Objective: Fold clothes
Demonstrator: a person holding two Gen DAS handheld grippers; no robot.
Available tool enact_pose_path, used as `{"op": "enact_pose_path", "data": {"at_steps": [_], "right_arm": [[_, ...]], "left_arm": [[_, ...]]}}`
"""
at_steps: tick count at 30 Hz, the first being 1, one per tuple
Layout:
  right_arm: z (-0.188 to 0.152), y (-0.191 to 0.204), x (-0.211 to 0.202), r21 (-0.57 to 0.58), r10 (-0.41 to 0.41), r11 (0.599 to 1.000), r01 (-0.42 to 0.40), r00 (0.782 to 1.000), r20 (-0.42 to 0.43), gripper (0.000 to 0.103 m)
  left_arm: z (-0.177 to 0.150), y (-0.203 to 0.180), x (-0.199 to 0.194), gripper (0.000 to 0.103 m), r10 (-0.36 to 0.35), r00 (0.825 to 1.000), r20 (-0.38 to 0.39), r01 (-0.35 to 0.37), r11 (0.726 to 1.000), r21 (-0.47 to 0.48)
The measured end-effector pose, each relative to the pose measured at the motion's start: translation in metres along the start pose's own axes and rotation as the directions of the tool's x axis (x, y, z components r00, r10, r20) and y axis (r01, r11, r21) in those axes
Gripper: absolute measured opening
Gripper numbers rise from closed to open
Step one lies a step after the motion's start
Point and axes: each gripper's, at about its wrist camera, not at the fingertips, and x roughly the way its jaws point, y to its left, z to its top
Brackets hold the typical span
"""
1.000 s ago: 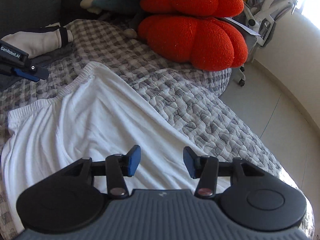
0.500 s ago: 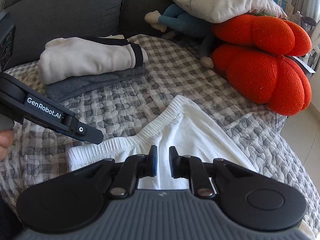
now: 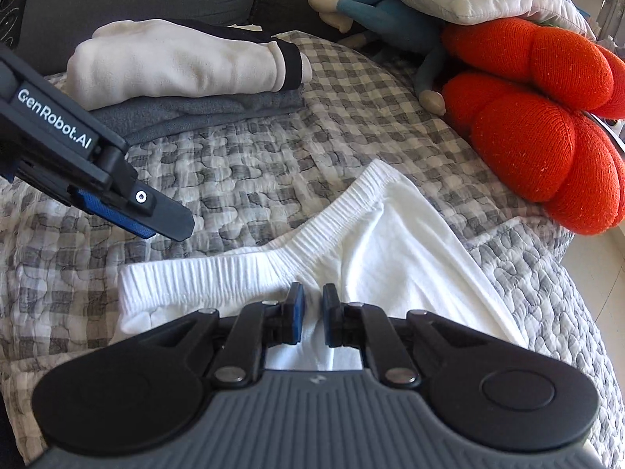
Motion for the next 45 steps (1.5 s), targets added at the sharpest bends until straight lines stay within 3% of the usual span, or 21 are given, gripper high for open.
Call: {"op": "enact_pose_path", "data": {"at_steps": [9, 14, 17, 20, 26, 31, 37, 45], "right_arm": [[0.0, 0.007, -0.013, -0.024, -0.036, 0.999, 0.037, 0.999, 0.038, 0.01], [-0.005, -0.014, -0.039, 0.028, -0.076, 0.997, 0.074, 0.994, 0.072, 0.012], [-0.014, -0.03, -0.05, 0.073, -0.112, 0.992, 0.106, 0.991, 0.07, 0.014], [-0.026, -0.043, -0.063, 0.103, -0.135, 0.986, 0.128, 0.989, 0.064, 0.014], [-0.046, -0.062, -0.084, 0.145, -0.172, 0.976, 0.164, 0.984, 0.046, 0.014], [-0.056, -0.07, -0.093, 0.154, -0.144, 0.978, 0.14, 0.99, 0.011, 0.015], [-0.065, -0.065, -0.087, 0.137, -0.067, 0.987, 0.078, 0.994, -0.087, 0.015], [-0.062, -0.062, -0.092, 0.118, -0.082, 0.989, 0.09, 0.994, -0.067, 0.015]], "left_arm": [[-0.006, -0.004, -0.002, 0.04, -0.121, 0.992, -0.039, 0.121, 0.993, -0.019], [-0.019, -0.006, -0.005, 0.042, -0.097, 0.994, -0.042, 0.097, 0.995, -0.013], [-0.032, -0.002, -0.011, 0.049, -0.095, 0.995, -0.034, 0.094, 0.995, -0.032], [-0.042, -0.005, -0.013, 0.056, -0.096, 0.995, -0.028, 0.096, 0.995, 0.006], [-0.046, -0.013, -0.01, 0.057, -0.061, 0.998, 0.0, 0.061, 0.997, 0.044], [-0.045, -0.011, -0.004, 0.055, -0.051, 0.999, 0.004, 0.051, 0.998, 0.046], [-0.041, -0.002, -0.008, 0.053, -0.054, 0.998, 0.01, 0.054, 0.998, 0.014], [-0.042, 0.002, -0.008, 0.053, -0.082, 0.997, -0.012, 0.081, 0.996, -0.02]]}}
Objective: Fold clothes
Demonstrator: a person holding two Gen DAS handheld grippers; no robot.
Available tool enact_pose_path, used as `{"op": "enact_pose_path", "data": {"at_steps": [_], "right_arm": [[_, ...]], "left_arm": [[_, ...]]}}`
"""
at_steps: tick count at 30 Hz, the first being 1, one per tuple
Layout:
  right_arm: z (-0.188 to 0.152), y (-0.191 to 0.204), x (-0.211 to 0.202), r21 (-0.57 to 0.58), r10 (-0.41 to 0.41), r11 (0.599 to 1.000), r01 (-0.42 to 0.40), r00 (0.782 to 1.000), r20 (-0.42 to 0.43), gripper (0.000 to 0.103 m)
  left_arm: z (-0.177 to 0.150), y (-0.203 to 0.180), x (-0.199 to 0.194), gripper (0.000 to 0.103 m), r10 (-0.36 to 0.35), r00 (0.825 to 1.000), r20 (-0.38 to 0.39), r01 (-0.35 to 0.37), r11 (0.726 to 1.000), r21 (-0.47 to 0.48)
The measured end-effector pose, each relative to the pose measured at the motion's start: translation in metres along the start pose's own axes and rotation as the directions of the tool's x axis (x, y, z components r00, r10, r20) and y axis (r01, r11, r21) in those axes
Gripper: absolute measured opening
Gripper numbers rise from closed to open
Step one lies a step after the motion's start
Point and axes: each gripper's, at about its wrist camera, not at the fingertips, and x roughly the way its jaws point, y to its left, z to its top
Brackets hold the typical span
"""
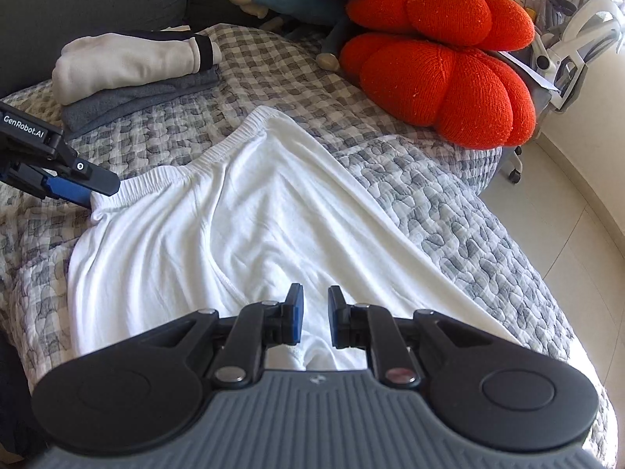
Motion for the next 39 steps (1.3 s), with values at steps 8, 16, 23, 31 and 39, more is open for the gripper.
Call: {"op": "enact_pose_path", "data": {"at_steps": [8, 16, 23, 31, 39], "right_arm": [[0.004, -0.003, -0.009, 0.015, 0.004, 1.0, -0.005, 0.999, 0.035, 0.015], [-0.006, -0.008, 0.005, 0.028, -0.035, 0.999, 0.036, 0.997, -0.065, 0.015], [-0.018, -0.007, 0.01, -0.009, -0.005, 1.0, 0.004, 0.994, -0.109, 0.015], [-0.026, -0.015, 0.004, -0.029, -0.026, 0.999, 0.023, 0.993, -0.116, 0.048], [-0.044, -0.017, 0.01, -0.095, -0.021, 0.995, 0.01, 0.992, -0.125, 0.048]], "left_arm": [[-0.005, -0.011, 0.008, 0.021, 0.064, 0.998, 0.0, -0.064, 0.995, 0.077], [0.005, -0.003, -0.015, 0.006, 0.069, 0.994, 0.086, -0.077, 0.993, 0.087], [0.006, 0.007, -0.033, 0.006, 0.082, 0.991, 0.11, -0.092, 0.992, 0.089], [0.004, 0.005, -0.026, 0.007, 0.128, 0.988, 0.092, -0.137, 0.985, 0.106], [0.003, 0.001, -0.024, 0.007, 0.14, 0.986, 0.095, -0.151, 0.981, 0.119]]}}
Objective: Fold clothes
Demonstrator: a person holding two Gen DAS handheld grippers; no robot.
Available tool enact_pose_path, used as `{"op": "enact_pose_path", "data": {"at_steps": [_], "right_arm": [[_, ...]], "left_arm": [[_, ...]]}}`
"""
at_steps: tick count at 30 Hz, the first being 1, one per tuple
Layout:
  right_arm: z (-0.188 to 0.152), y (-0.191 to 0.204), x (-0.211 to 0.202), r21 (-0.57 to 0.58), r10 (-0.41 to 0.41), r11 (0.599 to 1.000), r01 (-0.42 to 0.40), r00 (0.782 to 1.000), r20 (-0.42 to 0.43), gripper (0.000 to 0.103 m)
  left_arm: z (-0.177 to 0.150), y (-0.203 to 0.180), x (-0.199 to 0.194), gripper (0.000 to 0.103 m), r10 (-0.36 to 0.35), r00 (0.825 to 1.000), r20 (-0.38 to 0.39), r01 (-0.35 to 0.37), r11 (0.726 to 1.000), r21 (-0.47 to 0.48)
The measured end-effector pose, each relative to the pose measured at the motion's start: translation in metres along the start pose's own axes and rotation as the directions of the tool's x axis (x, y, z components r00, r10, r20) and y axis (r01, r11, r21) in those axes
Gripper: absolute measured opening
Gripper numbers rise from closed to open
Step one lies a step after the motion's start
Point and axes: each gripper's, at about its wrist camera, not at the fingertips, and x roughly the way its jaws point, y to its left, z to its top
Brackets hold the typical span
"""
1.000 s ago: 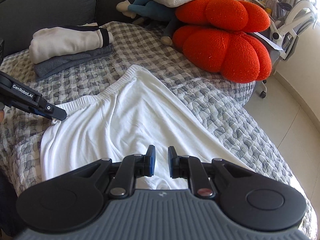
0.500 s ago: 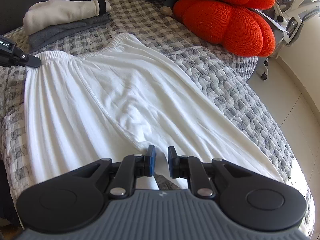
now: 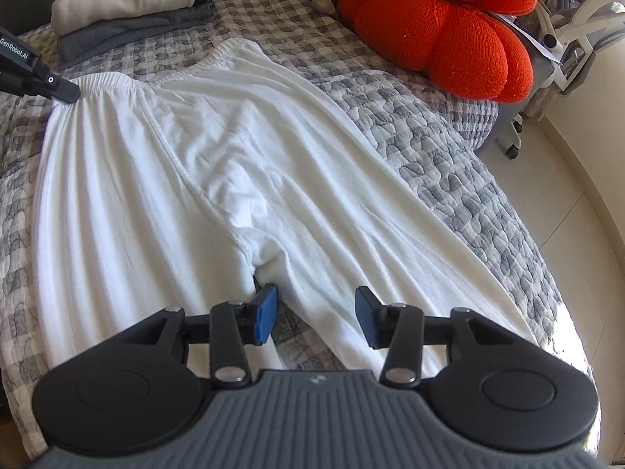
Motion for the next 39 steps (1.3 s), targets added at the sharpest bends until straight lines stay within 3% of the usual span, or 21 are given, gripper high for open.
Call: {"op": "enact_pose_path", "data": {"at_steps": [1, 4, 8, 11, 15, 21, 24, 31, 34, 37, 39], "right_arm": [[0.0, 0.004, 0.0, -0.037, -0.002, 0.999, 0.002, 1.0, 0.008, 0.047], [0.001, 0.012, -0.001, -0.099, 0.003, 0.995, -0.001, 1.0, 0.021, 0.002], [0.002, 0.012, -0.006, -0.129, -0.01, 0.992, 0.012, 1.0, 0.016, 0.001], [0.001, -0.002, -0.012, -0.098, -0.089, 0.991, 0.09, 0.996, 0.016, 0.001], [-0.003, -0.013, -0.012, -0.055, -0.104, 0.993, 0.105, 0.994, 0.029, 0.001], [0.002, 0.003, -0.002, -0.113, -0.152, 0.982, 0.152, 0.988, 0.007, 0.005], [0.005, -0.001, -0.011, -0.093, -0.143, 0.985, 0.145, 0.989, 0.025, 0.009], [0.012, -0.01, -0.026, -0.006, -0.11, 0.994, 0.111, 0.988, 0.107, 0.013], [0.017, -0.013, -0.025, 0.032, -0.163, 0.987, 0.16, 0.979, 0.125, 0.018], [0.021, -0.026, -0.023, 0.118, -0.205, 0.974, 0.193, 0.973, 0.108, 0.041], [0.019, -0.028, -0.021, 0.115, -0.193, 0.977, 0.182, 0.977, 0.092, 0.041]], "left_arm": [[0.0, 0.0, 0.0, 0.008, 0.001, 1.0, 0.0, -0.001, 1.0, -0.001], [0.0, 0.001, 0.0, 0.008, 0.001, 1.0, 0.0, -0.001, 1.0, -0.006], [0.0, 0.001, 0.0, 0.008, -0.001, 1.0, 0.0, 0.001, 1.0, -0.004], [0.001, 0.001, -0.001, 0.008, -0.007, 1.0, -0.001, 0.007, 1.0, -0.001], [0.001, 0.0, 0.002, 0.01, -0.002, 1.0, -0.009, 0.002, 1.0, 0.003], [0.003, 0.005, 0.004, 0.016, 0.018, 1.0, -0.018, -0.018, 1.0, -0.025], [0.006, 0.009, 0.002, 0.025, 0.027, 1.0, -0.013, -0.028, 0.999, -0.043], [0.016, 0.007, -0.018, 0.025, 0.068, 0.991, 0.113, -0.067, 0.998, -0.02], [0.028, -0.007, -0.015, 0.027, 0.021, 0.99, 0.141, -0.028, 0.998, 0.053], [0.037, -0.032, 0.0, 0.029, -0.013, 0.993, 0.117, -0.007, 0.986, 0.165], [0.037, -0.048, 0.013, 0.029, -0.007, 0.997, 0.081, -0.011, 0.974, 0.227]]}}
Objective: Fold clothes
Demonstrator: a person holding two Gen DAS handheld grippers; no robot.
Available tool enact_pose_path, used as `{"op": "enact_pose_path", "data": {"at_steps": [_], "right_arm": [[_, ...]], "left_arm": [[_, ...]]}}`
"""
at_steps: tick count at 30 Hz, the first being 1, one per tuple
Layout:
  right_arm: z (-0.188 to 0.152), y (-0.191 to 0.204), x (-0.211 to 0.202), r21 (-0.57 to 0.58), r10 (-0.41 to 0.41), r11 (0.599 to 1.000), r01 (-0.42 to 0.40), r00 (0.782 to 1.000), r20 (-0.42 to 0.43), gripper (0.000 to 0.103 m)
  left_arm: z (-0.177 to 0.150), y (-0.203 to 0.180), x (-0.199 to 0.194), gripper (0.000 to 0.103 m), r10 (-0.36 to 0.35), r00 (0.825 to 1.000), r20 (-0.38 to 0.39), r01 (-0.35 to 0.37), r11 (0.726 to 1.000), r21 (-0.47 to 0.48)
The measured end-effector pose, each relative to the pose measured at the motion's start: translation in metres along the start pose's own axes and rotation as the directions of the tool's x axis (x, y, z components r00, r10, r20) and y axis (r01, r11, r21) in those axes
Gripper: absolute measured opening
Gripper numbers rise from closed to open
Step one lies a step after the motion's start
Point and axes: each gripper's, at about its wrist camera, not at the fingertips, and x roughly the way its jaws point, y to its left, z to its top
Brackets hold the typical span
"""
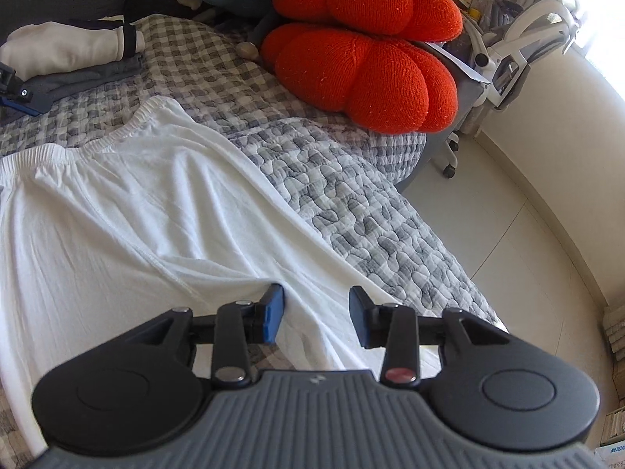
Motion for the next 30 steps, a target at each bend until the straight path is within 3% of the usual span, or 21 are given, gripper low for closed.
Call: {"op": "enact_pose_path", "data": {"at_steps": [5, 9, 12, 13, 21, 26, 29, 30], "right_arm": [[-0.006, -0.005, 0.002, -0.002, 0.039, 0.999, -0.039, 0.999, -0.034, 0.041], [-0.009, -0.004, -0.004, -0.033, 0.055, 0.998, -0.055, 0.998, -0.016, 0.041], [-0.008, -0.006, -0.009, -0.023, 0.081, 0.996, -0.081, 0.997, 0.012, 0.041], [-0.007, -0.006, -0.009, -0.021, 0.082, 0.996, -0.081, 0.996, 0.018, 0.041], [-0.002, 0.0, -0.012, -0.025, 0.107, 0.994, -0.106, 0.993, 0.044, 0.041], [0.005, 0.023, -0.014, -0.09, 0.161, 0.984, -0.153, 0.983, 0.092, 0.041], [0.013, 0.042, -0.014, -0.115, 0.203, 0.975, -0.189, 0.972, 0.123, 0.041], [0.016, 0.049, -0.013, -0.125, 0.221, 0.971, -0.206, 0.966, 0.13, 0.041]], "left_arm": [[0.001, -0.02, 0.04, 0.029, 0.002, 0.991, -0.132, 0.009, 0.997, 0.08], [-0.001, -0.023, 0.048, 0.026, 0.026, 0.991, -0.13, -0.011, 0.993, 0.114], [-0.002, -0.021, 0.047, 0.005, 0.006, 0.992, -0.124, 0.008, 0.994, 0.109], [-0.002, -0.021, 0.046, 0.004, 0.009, 0.993, -0.117, 0.004, 0.994, 0.105], [0.002, -0.009, 0.032, 0.001, -0.012, 0.998, -0.062, 0.016, 0.998, 0.068], [0.004, -0.005, 0.034, 0.002, -0.095, 0.991, -0.092, 0.097, 0.995, 0.023], [0.001, -0.004, 0.032, 0.005, -0.087, 0.99, -0.113, 0.091, 0.996, 0.027], [0.0, -0.002, 0.032, 0.011, -0.079, 0.99, -0.119, 0.082, 0.996, 0.019]]}}
